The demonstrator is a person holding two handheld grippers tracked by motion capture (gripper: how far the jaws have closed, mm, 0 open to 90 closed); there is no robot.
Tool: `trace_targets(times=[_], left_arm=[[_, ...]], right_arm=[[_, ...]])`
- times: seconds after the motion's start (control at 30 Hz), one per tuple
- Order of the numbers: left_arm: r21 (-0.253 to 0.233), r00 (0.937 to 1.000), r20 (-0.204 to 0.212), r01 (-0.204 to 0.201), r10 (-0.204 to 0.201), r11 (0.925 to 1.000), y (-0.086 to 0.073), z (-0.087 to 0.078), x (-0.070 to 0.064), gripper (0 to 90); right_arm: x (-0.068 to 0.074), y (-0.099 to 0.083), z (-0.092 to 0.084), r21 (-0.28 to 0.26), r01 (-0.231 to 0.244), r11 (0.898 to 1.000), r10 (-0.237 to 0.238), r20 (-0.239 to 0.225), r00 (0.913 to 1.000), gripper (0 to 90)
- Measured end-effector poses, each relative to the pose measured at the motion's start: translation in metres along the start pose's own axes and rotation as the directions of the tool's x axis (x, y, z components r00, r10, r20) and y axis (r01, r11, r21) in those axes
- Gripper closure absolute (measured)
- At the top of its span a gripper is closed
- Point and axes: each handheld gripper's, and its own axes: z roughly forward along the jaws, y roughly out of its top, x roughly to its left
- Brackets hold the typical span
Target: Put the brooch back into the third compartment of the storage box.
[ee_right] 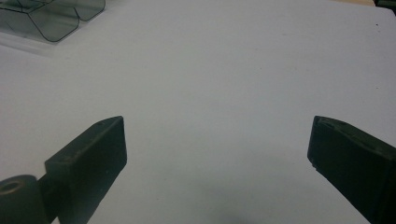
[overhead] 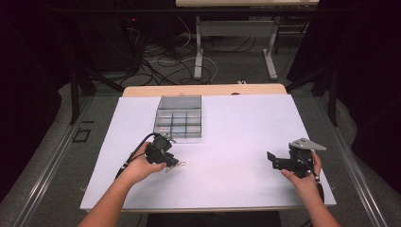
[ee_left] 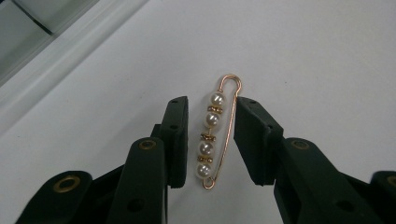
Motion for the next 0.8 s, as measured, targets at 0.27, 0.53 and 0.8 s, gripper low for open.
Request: trace_targets(times=[0.27, 0.53, 0.8], left_arm=[[0.009, 0.999, 0.015, 0.042, -0.042, 0.9991, 0.002, 0.007, 0.001, 69.4], [0.029, 0.9987, 0.018, 0.047, -0.047, 0.9985, 0.004, 0.013, 0.002, 72.0], [0.029, 0.9988, 0.022, 0.043, -0.043, 0.9987, 0.004, 0.017, 0.001, 72.5]], right_arm=[[0.0, 0.0, 0.0, 0.002, -0.005, 1.0, 0.005, -0.004, 1.0, 5.0], [0.0, -0.001, 0.0, 0.003, 0.0, 1.0, 0.0, -0.011, 0.9999, 5.6], [0.0, -0.001, 0.0, 0.004, -0.001, 1.0, 0.001, -0.01, 0.9999, 6.0]])
